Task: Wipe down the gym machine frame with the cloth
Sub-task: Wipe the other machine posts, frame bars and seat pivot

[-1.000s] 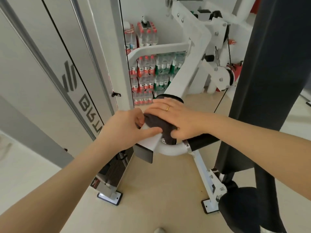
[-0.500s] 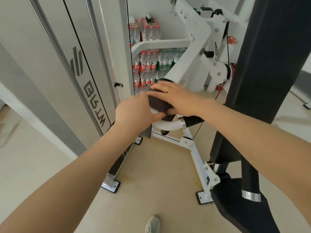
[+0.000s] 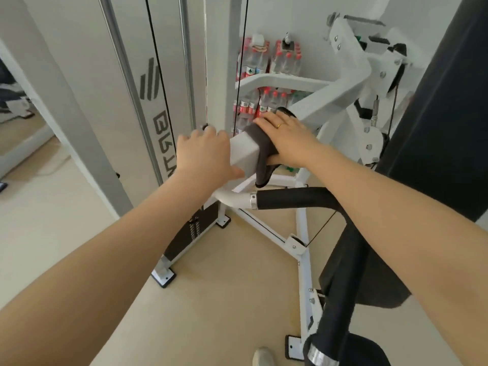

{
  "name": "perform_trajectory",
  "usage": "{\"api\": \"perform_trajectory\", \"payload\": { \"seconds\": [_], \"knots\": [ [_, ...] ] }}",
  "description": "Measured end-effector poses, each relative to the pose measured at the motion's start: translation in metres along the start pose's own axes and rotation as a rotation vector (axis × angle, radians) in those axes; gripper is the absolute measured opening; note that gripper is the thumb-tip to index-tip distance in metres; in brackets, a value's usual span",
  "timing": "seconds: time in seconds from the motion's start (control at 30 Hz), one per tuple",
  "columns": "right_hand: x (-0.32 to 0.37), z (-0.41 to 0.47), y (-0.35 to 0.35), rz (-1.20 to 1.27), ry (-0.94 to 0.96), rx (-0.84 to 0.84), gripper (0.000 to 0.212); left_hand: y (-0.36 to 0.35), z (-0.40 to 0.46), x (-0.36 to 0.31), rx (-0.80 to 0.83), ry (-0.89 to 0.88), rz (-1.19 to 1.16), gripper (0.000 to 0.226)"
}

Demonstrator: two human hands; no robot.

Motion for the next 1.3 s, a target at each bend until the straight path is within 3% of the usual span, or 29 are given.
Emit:
{"api": "perform_trajectory", "payload": {
  "seconds": [0.1, 0.2, 0.53, 0.73, 0.8, 1.1, 1.2, 1.3],
  "knots": [
    [0.007, -0.014, -0.008, 0.02, 0.192, 0.006, 0.091, -0.003, 0.011, -0.025, -0.011, 0.075, -0.023, 0.066],
    [-0.005, -0.013, -0.007, 0.106, 0.264, 0.046, 0.078, -0.002, 0.017, -0.037, -0.027, 0.158, 0.009, 0.056],
    [-0.077, 0.024, -0.009, 0.117, 0.079, 0.041, 0.061, -0.01, 0.01, -0.037, -0.128, 0.205, -0.102, 0.05],
    [-0.024, 0.004, -0.009, 0.131, 0.373, -0.045, 0.056, -0.011, 0.014, -0.042, -0.131, 0.244, -0.071, 0.054],
    [-0.04, 0.009, -0.011, 0.166, 0.344, -0.057, 0.051, -0.012, 0.02, -0.047, -0.119, 0.231, -0.089, 0.058],
    [-0.175, 0.032, -0.028, 0.155, -0.151, -0.079, 0.052, -0.019, 0.062, -0.076, -0.125, 0.163, -0.11, 0.062],
    [-0.166, 0.038, -0.026, 0.158, -0.12, -0.161, 0.051, -0.019, 0.084, -0.088, -0.137, 0.147, -0.106, 0.062],
    [-0.135, 0.036, -0.024, 0.232, 0.126, -0.285, 0.061, -0.02, 0.115, -0.106, -0.099, 0.126, -0.096, 0.064]
  ]
}}
Point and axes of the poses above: each hand's wrist, its own z-axis towards the middle knuckle, its own y-axis out of the back of the hand, x = y × z, the point moved 5 cm from there along z, towards the middle knuckle, and after that the axes turned 8 degrees about -x, right-handed, at the moved point
